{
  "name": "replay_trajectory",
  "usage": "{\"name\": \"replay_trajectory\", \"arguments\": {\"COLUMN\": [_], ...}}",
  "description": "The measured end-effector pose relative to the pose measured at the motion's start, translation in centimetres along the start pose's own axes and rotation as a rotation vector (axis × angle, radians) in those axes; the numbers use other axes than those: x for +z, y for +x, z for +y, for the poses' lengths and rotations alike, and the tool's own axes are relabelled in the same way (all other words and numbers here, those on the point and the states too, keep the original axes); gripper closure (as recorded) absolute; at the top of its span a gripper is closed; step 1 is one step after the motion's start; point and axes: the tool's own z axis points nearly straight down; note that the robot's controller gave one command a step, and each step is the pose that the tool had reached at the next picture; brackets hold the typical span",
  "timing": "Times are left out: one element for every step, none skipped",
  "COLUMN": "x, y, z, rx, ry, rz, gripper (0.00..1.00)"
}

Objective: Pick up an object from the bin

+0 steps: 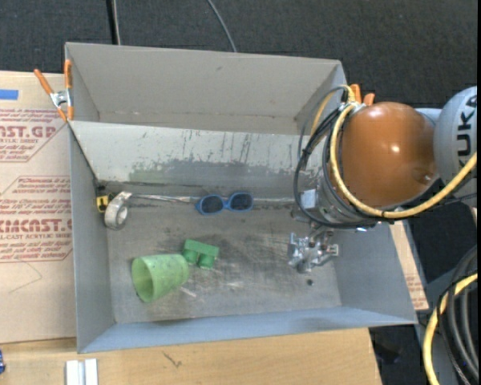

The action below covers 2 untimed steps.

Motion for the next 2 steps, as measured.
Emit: {"name": "replay_trajectory", "arguments": {"x": [4.8, -3.0], "y": [-2.9, -9.1], "z": [-0.1, 1.6], "rx": [-0.398, -0.940], "ry": [0.001, 0.006], "rz": [0.000, 0.000], "gripper": [1.00, 1.00]}}
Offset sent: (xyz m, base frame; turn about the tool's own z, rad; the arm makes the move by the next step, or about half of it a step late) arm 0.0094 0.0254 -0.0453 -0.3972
